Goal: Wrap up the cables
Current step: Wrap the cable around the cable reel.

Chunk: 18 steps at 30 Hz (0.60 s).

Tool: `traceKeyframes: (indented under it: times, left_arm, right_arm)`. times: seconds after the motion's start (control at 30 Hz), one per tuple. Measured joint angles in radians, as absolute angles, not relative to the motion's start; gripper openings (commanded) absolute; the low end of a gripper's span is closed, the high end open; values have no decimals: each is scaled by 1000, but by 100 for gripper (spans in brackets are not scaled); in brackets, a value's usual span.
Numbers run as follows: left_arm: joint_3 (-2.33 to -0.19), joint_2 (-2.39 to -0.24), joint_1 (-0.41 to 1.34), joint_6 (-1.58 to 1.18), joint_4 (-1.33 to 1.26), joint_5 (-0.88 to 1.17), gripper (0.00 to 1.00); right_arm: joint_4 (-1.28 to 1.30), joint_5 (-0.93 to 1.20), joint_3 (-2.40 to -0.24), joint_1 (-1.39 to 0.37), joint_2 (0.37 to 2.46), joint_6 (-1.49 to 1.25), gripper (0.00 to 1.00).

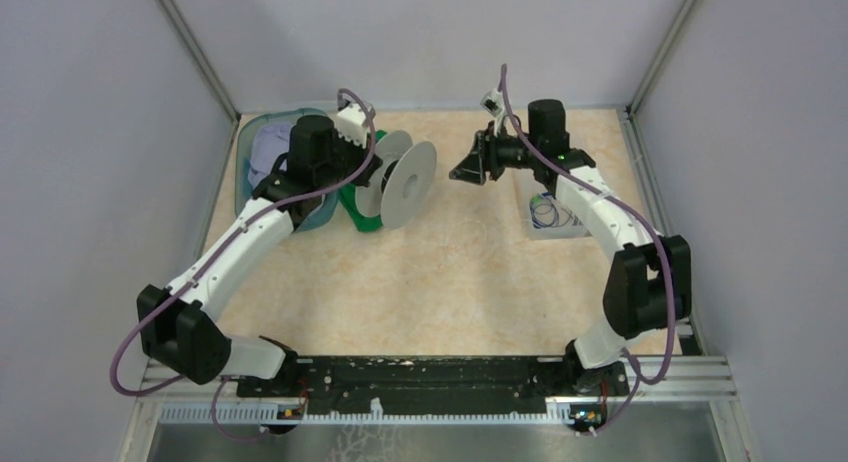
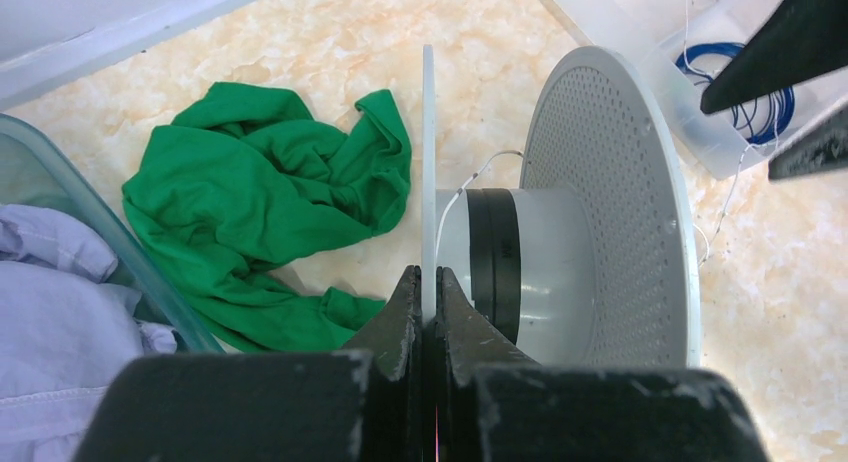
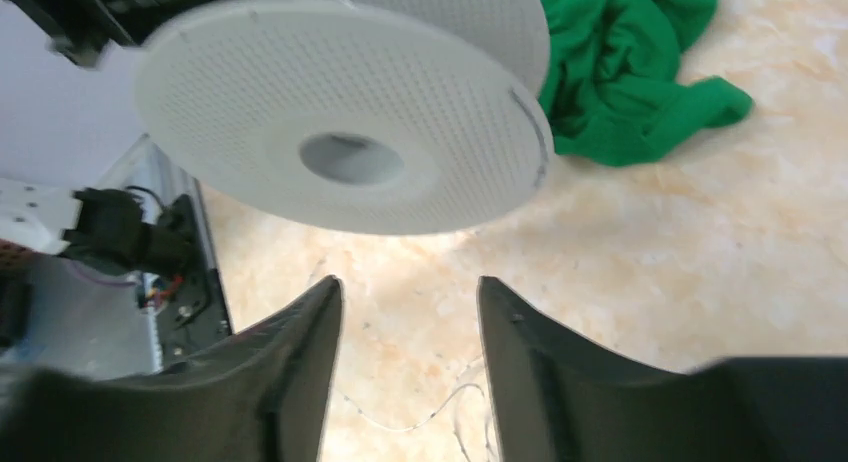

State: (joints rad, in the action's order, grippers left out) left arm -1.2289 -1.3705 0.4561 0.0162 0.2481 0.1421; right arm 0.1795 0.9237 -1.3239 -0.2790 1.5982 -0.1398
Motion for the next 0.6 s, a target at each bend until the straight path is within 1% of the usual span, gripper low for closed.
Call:
traceKeyframes:
  times: [0.03,0.1,0.23,0.4,0.47,0.6]
  left_arm:
    - [-1234,-1369,451,13,248,142,0]
    - [-1239,-1363,443,7,249,144,0]
    - [-1245,-1351,427,-5,252,150,0]
    - [-1250,-1348,406,-12,259,163,0]
    - [-1251,-1348,399,-15,267,170,0]
    - [-1260,-1348,383,-24,279,189,0]
  right_arm:
    - [190,901,-1298,-279,1576,-104,63]
    - [218,859,-1253,-279,1540,-40,68]
    - [241,810,-1135,-279,1484,76,70]
    - [266,854,-973,-281,1423,233,75]
    - [287,889,-948,-285,1422,319,80]
    - [294,915,-942,-292,1424,415,82]
